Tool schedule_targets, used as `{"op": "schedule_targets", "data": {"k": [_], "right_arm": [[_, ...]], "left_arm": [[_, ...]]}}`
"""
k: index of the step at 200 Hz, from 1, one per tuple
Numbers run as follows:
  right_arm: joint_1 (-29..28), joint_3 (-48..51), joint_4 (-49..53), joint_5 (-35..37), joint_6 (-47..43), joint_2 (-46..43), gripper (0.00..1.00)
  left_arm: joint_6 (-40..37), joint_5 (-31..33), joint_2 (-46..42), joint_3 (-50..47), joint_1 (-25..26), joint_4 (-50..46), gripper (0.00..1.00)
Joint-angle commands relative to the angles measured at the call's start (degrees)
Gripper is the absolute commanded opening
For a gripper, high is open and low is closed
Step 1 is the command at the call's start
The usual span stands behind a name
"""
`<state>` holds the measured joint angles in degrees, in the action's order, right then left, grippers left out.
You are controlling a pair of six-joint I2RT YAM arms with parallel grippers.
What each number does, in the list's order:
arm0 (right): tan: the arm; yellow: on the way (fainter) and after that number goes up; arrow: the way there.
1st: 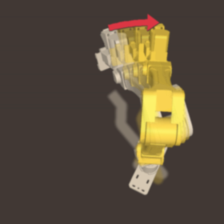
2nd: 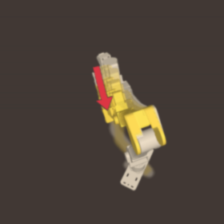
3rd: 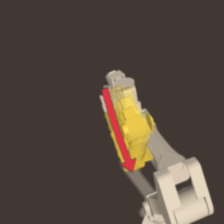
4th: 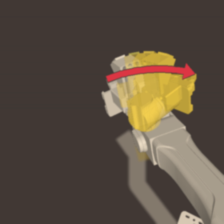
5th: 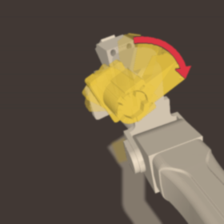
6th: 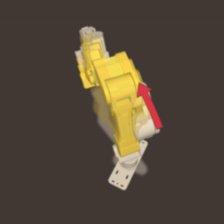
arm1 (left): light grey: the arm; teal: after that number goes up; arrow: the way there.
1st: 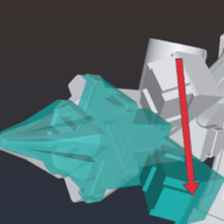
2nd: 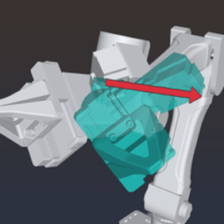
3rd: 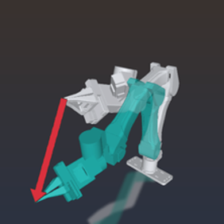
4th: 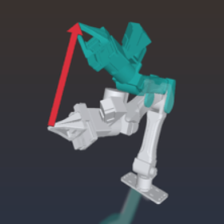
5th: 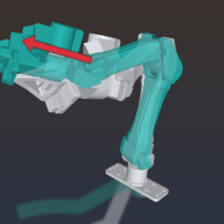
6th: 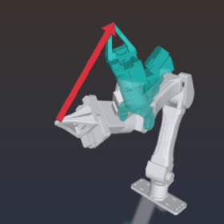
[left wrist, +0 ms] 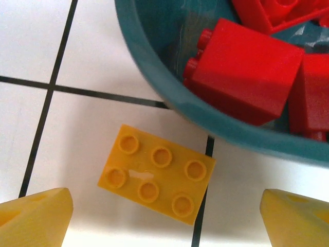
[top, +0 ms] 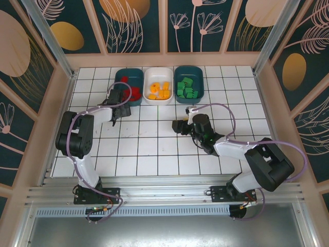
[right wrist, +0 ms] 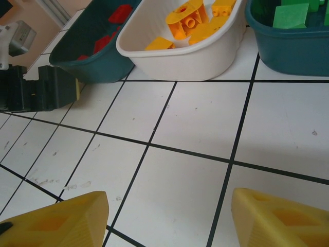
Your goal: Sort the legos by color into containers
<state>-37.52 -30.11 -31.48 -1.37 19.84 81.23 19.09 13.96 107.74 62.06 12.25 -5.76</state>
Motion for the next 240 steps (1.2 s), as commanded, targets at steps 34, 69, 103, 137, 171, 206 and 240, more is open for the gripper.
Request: {"op": "schedule_targets", "data": {"k": [34,69,103,137,171,206,240], "right_arm": [[-0.5,-1.0,-0.6,1.5,-0.5,-1.3,0.65],[-0.5,-1.1,-0.6,1.5,-0.6,-1.0,0.64],[-0.6,-1.2,-0.7,1.5,-0.7,-0.6,0.64],[-0.6,-1.3,-0.6,1.7,-0.8,-0.4,0.64],[-0.6,-1.3,-0.5,1.9,-0.9,-0.2,0.64],[-0.6,-1.4,-0.7,1.9,-0.9,0.1,0.63],[-0.6,-1.4,-1.0,2.0,-0.8,0.6,0.63]], "left_arm": [[-1.2,-0.9,5.0,5.9,-0.9,-4.1,0.86],[-1.0,-0.1,6.1,7.0,-0.9,-5.5,0.82],[-1.1,-0.5,6.5,7.2,-1.0,-5.9,0.75],[-1.3,0.1,6.7,7.5,-1.0,-6.2,0.65],[-0.3,-1.2,5.7,6.3,-0.9,-5.9,0.58],[0.6,-0.9,3.9,4.4,-1.0,-6.4,0.51],[1.8,-1.9,2.2,2.0,-1.0,-5.6,0.46]]}}
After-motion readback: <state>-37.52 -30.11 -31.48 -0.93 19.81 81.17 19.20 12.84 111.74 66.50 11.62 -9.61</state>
